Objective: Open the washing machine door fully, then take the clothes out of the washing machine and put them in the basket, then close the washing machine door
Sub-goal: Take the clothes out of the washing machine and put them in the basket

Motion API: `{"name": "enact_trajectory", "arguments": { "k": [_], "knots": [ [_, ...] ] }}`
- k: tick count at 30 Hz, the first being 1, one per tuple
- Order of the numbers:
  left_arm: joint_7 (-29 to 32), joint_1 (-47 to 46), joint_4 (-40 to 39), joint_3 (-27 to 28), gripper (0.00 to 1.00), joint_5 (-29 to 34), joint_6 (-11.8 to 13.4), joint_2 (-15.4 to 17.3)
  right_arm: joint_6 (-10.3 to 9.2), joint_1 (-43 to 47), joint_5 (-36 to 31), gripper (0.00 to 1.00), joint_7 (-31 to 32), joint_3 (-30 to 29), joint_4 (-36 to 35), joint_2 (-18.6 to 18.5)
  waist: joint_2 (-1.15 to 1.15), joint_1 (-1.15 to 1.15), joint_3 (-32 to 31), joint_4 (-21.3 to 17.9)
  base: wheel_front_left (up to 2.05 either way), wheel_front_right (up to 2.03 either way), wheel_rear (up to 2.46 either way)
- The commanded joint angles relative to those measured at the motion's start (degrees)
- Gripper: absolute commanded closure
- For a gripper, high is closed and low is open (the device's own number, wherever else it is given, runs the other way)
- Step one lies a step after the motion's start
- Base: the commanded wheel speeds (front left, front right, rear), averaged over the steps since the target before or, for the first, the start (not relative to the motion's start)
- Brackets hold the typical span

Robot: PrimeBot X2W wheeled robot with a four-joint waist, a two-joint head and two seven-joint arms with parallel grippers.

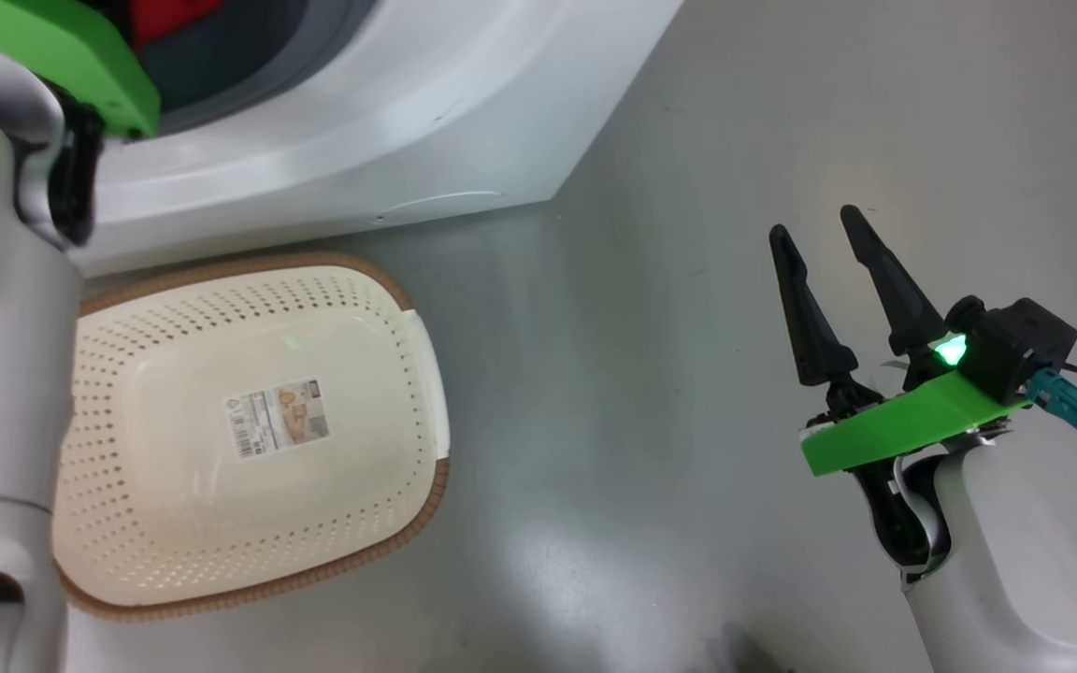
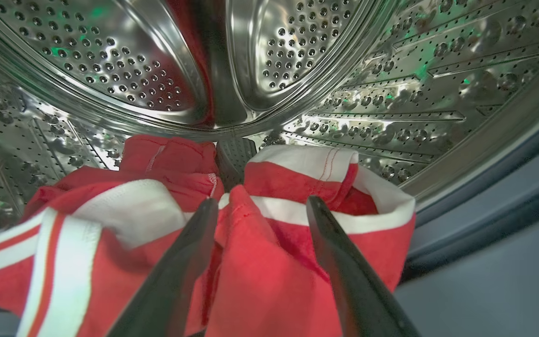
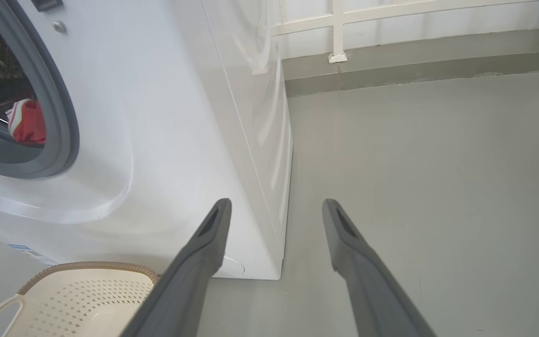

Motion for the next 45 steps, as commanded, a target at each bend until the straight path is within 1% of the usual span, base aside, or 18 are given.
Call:
{"name": "enact_trajectory", "arguments": {
  "k": [1, 6, 7, 12, 17, 21, 22, 23, 24, 25, 26, 31, 38, 45],
  "knots": [
    [0.30, -2.57, 0.62, 0.67, 0.00, 0.31, -0.49, 2.40, 0.09, -0.01, -0.22, 0.00, -0.69, 1.24, -1.43, 0.41, 0.00, 0.00, 0.81, -1.06, 0.00, 0.00, 0.00],
    [0.79, -5.85, 5.49, 0.36, 0.00, 0.30, -0.24, 2.36, 0.09, -0.25, -0.17, 0.00, -0.69, 1.46, -1.41, 0.90, 0.00, 0.00, 1.59, -2.02, 0.00, 0.00, 0.00],
    [0.79, -5.85, 5.49, 0.36, 0.00, 0.30, -0.24, 2.36, 0.09, -0.25, -0.17, 0.00, -0.69, 1.46, -1.41, 0.90, 0.00, 0.00, 1.59, -2.02, 0.00, 0.00, 0.00],
    [2.56, -8.32, 10.24, 0.59, 0.00, -0.27, 0.43, 2.71, 0.09, -0.28, -0.12, 0.00, -0.69, 1.78, -1.40, 1.43, 0.00, 0.00, 2.07, -2.99, 0.00, 0.00, 0.00],
    [6.15, -9.72, 14.31, -0.33, 0.00, -0.63, -0.49, 2.30, 0.09, -0.16, -0.09, 0.00, -0.69, 1.64, -1.19, 1.62, 0.00, 0.00, 2.10, -3.39, 0.00, 0.00, 0.00],
    [6.27, -10.29, 16.15, -0.65, 0.00, -0.90, -0.83, 2.29, 0.09, -0.18, -0.12, 0.00, -0.69, 1.57, -0.96, 1.73, 0.00, 0.00, 1.72, -3.51, 0.00, 0.00, 0.00],
    [6.20, -10.28, 16.57, -0.72, 0.06, -0.98, -0.93, 2.28, 0.09, -0.17, -0.13, 0.00, -0.69, 1.57, -0.90, 1.75, 0.00, 0.00, 1.60, -3.51, 0.00, 0.00, 0.00],
    [6.18, -10.21, 16.98, -0.83, 0.47, -1.06, -1.09, 2.25, 0.09, -0.16, -0.14, 0.00, -0.69, 1.57, -0.87, 1.76, 0.00, 0.00, 1.45, -3.50, 0.00, 0.00, 0.00],
    [6.12, -10.18, 17.31, -0.94, 0.63, -1.15, -1.26, 2.18, 0.09, -0.13, -0.14, 0.00, -0.69, 1.54, -0.84, 1.74, 0.00, 0.00, 1.32, -3.45, 0.00, 0.00, 0.00],
    [5.90, -10.20, 17.54, -0.99, 0.94, -1.30, -1.44, 2.10, 0.09, -0.09, -0.13, 0.00, -0.69, 1.52, -0.83, 1.72, 0.00, 0.00, 1.20, -3.39, 0.00, 0.00, 0.00],
    [5.57, -10.19, 17.74, -1.01, 1.00, -1.46, -1.59, 2.07, 0.09, -0.05, -0.13, 0.00, -0.69, 1.51, -0.80, 1.69, 0.00, 0.00, 1.07, -3.32, 0.00, 0.00, 0.00],
    [3.27, -9.94, 18.43, -0.69, 1.00, -2.62, -2.22, 1.95, 0.09, 0.04, -0.16, 0.00, -0.69, 1.81, -0.53, 1.60, 0.00, 0.00, 0.16, -3.01, 0.00, 0.00, 0.00],
    [0.22, -8.80, 19.14, -1.20, 1.00, -3.62, -2.89, 0.74, 0.09, 0.28, -0.11, 0.00, -0.69, 2.08, -0.03, 1.23, 0.00, 0.00, -1.81, -2.35, 0.00, 0.00, 0.00],
    [-4.42, -5.46, 19.39, -1.70, 1.00, -5.07, -3.33, -0.72, 0.09, 1.17, 0.21, 0.00, -0.69, 2.39, 0.82, 0.85, 0.00, 0.00, -5.22, -1.52, 0.00, 0.00, 0.00]
  ]
}}
